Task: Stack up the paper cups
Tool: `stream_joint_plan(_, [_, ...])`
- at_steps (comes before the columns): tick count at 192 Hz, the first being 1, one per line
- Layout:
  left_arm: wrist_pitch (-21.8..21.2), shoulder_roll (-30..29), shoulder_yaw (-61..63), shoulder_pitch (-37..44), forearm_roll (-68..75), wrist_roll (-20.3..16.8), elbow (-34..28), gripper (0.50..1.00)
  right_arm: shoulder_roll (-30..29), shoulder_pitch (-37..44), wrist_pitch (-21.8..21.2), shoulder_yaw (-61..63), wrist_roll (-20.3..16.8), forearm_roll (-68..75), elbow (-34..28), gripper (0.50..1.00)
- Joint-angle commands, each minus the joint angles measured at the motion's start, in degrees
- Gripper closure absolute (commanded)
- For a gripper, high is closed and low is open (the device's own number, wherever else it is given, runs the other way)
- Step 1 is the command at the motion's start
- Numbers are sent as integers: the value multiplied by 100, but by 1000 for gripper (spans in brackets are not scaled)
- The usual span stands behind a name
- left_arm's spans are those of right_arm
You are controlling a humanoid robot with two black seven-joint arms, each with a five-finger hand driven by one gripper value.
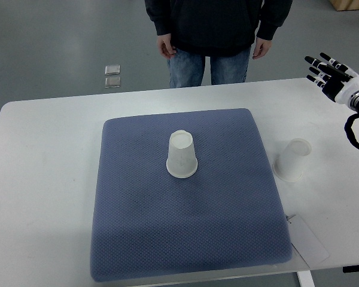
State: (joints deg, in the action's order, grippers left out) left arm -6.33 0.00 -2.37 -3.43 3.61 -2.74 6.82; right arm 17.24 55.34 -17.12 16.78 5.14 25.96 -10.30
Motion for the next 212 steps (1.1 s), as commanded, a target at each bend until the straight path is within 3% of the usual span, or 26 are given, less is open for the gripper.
stream_joint_plan(1, [9, 0, 8, 0, -1, 1, 3, 500, -107, 38, -19, 10, 4, 14, -7, 570])
stream_joint_plan(37, [44, 0, 26, 0, -1, 54, -5, 500, -204, 100, -37, 10, 4, 14, -7, 570])
stream_joint_plan(126, [35, 0, -18, 0, -10, 54, -23, 500, -230, 188, -529, 18, 13, 85, -15, 570])
stream_joint_plan(160, [35, 0, -1, 0, -10, 54, -5, 500, -283, 205, -1003, 10, 13, 85, -24, 570])
stream_joint_plan(212, [26, 0, -9, 0, -10, 54, -5, 500, -335, 170, -1293, -8, 4, -12, -24, 572])
